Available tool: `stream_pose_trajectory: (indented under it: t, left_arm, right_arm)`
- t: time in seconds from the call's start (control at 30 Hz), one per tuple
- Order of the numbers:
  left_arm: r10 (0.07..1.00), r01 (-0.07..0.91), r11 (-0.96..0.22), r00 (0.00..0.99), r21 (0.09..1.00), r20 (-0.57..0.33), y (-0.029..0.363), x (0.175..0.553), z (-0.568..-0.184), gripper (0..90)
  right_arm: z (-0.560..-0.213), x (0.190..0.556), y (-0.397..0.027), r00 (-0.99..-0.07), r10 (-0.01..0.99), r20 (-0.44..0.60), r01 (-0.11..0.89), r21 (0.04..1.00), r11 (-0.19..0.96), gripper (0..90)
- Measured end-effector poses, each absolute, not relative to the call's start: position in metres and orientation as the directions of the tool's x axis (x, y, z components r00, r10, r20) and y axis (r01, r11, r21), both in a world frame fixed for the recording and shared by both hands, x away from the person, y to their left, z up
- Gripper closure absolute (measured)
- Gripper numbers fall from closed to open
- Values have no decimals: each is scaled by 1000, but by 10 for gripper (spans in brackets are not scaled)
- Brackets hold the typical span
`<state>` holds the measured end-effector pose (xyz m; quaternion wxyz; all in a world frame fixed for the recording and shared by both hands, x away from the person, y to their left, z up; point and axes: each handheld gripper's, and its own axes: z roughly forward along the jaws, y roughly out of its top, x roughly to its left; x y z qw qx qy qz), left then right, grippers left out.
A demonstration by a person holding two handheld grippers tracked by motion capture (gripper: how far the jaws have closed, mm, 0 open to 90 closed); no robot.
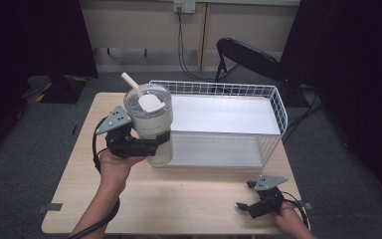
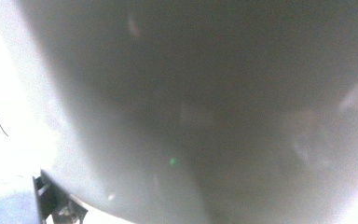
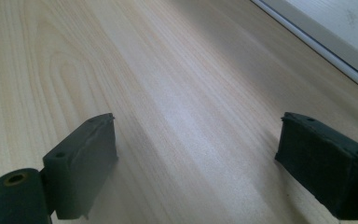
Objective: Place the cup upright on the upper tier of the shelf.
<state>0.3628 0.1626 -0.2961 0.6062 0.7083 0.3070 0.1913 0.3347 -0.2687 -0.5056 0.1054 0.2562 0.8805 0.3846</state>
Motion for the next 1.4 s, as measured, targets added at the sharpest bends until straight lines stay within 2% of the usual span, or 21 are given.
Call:
stream_pose_trajectory:
  t: [0.53, 1.4]
  left_arm:
    - [624, 201, -93, 775, 975, -100, 140, 372, -274, 98]
    - [609, 193, -121, 789, 974, -81, 112, 391, -237, 98]
  right_arm:
    - [-506, 335, -268, -848, 530, 11, 369, 731, 574, 108]
    - [-506, 336, -268, -848, 529, 10, 367, 732, 574, 108]
